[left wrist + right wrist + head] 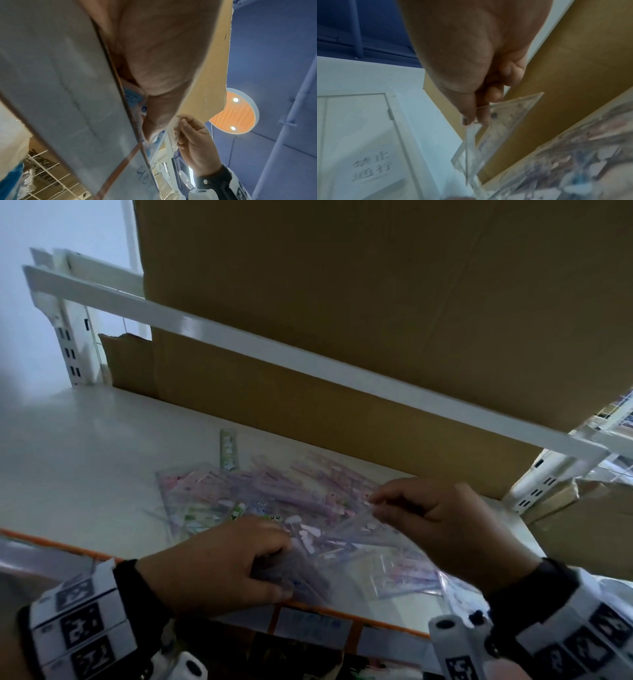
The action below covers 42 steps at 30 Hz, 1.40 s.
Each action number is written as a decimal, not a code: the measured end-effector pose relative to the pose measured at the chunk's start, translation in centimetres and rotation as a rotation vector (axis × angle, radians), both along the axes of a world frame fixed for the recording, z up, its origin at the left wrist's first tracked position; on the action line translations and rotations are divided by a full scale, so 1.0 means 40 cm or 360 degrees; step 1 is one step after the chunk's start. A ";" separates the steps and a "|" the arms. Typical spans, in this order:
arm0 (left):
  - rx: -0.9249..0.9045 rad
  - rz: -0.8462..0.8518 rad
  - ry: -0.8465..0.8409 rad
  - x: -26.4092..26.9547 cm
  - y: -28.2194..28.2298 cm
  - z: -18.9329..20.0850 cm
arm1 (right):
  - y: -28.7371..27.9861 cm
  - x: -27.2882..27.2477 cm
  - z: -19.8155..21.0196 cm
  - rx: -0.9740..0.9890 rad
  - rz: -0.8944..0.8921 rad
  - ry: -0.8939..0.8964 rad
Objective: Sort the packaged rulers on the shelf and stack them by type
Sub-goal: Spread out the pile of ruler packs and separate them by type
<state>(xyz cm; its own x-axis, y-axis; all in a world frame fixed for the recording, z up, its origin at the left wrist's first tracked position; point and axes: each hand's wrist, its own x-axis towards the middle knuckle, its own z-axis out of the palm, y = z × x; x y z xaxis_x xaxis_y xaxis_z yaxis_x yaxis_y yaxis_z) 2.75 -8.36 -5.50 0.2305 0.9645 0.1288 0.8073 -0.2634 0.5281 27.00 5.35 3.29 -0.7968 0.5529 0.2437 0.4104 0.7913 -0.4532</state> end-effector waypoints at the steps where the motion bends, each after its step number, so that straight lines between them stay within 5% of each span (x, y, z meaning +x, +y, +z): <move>1: 0.0008 0.0001 0.0003 0.001 0.000 -0.001 | -0.014 -0.009 -0.003 0.0023 0.0040 0.0023; 10: -0.0050 0.0220 -0.0271 0.002 -0.009 -0.006 | -0.065 -0.081 -0.048 0.0122 0.0219 -0.0077; 19: 0.0099 0.0024 -0.0097 -0.002 -0.011 0.002 | -0.095 -0.127 -0.122 -0.0101 0.0410 0.0075; 28: 0.0000 -0.0022 0.0013 -0.001 -0.004 -0.004 | -0.092 -0.108 -0.150 -0.0196 0.0435 -0.0197; 33: 0.0012 -0.0033 -0.0035 -0.001 -0.005 0.001 | -0.083 -0.091 -0.128 -0.0045 0.0279 -0.0199; 38: 0.0000 -0.0030 -0.0040 -0.002 -0.005 0.003 | 0.077 -0.048 -0.067 -0.0195 -0.0398 -0.0322; 42: 0.0006 -0.0004 -0.0036 -0.002 -0.009 0.003 | 0.190 -0.007 -0.056 -0.0409 -0.0607 -0.0566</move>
<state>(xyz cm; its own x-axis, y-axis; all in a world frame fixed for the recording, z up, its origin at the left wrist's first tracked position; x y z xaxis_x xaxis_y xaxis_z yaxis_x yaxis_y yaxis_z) 2.66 -8.72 -5.38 0.2298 0.9634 0.1378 0.7944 -0.2674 0.5454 26.72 12.93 1.06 -0.5381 0.8230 -0.1821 0.8070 0.4406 -0.3932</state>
